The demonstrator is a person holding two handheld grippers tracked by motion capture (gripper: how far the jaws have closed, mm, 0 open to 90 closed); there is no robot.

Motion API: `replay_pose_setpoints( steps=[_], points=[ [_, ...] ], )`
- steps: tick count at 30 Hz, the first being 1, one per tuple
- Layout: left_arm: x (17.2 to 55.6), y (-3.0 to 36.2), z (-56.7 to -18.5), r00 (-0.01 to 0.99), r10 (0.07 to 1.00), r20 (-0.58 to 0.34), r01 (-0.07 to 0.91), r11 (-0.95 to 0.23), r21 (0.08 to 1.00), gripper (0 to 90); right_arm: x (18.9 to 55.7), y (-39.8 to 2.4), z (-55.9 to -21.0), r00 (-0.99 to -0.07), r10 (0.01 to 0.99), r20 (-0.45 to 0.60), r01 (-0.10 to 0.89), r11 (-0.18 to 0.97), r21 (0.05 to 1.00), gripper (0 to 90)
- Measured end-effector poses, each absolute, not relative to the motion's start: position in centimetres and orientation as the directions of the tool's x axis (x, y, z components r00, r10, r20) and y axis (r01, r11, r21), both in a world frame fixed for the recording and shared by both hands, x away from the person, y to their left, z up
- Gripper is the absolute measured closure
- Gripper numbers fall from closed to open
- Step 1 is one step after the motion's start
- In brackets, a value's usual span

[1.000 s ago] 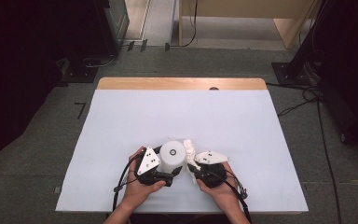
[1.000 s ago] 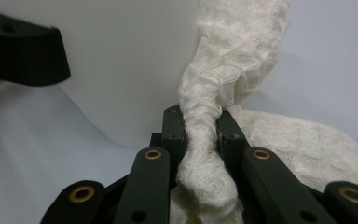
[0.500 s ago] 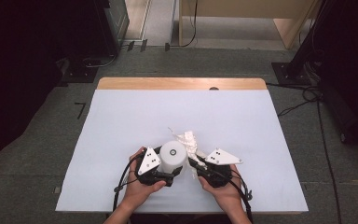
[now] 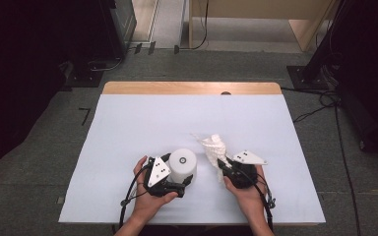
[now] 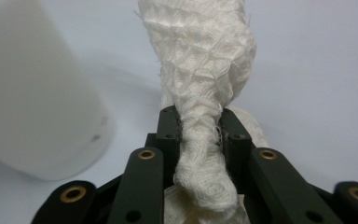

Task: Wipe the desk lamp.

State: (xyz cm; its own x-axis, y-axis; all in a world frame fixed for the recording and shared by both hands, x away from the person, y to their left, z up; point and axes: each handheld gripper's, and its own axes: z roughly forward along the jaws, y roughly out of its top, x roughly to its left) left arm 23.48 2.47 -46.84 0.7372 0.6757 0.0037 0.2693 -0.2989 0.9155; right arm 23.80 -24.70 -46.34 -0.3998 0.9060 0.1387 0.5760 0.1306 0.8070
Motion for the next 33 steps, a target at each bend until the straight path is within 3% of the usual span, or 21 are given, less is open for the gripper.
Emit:
replay_pose_setpoints(
  steps=[5,10,19,21,25,30,33],
  points=[
    [23.0,1.5,-47.0,0.688,0.725,0.007,0.302,-0.295,0.907,1.5,24.5,-26.1,-46.7,-0.287,0.956,0.066,0.607,0.128,0.784,55.7],
    [23.2,1.7,-47.0,0.688,0.726,-0.002,0.314,-0.295,0.902,1.6,24.6,-27.7,-46.4,-0.208,0.978,0.006,0.597,0.122,0.793,49.5],
    [23.6,1.9,-47.0,0.701,0.713,-0.009,0.316,-0.299,0.901,3.4,23.7,-28.7,-44.2,-0.362,0.932,0.036,0.466,0.147,0.873,49.1],
    [23.5,1.9,-47.0,0.704,0.710,-0.006,0.315,-0.304,0.899,3.9,23.6,-28.0,-44.3,-0.425,0.903,0.059,0.453,0.156,0.878,49.7],
    [23.5,1.8,-47.1,0.704,0.710,-0.001,0.315,-0.310,0.897,4.8,24.1,-26.6,-45.5,-0.446,0.894,0.042,0.470,0.194,0.861,49.8],
    [23.6,1.8,-47.1,0.707,0.707,-0.007,0.317,-0.308,0.897,4.8,25.1,-26.7,-47.6,-0.372,0.927,-0.041,0.532,0.249,0.809,36.7],
    [23.6,1.8,-47.1,0.707,0.707,-0.011,0.320,-0.306,0.896,4.9,25.9,-27.6,-48.5,-0.359,0.933,-0.004,0.605,0.236,0.760,26.2]
  ],
)
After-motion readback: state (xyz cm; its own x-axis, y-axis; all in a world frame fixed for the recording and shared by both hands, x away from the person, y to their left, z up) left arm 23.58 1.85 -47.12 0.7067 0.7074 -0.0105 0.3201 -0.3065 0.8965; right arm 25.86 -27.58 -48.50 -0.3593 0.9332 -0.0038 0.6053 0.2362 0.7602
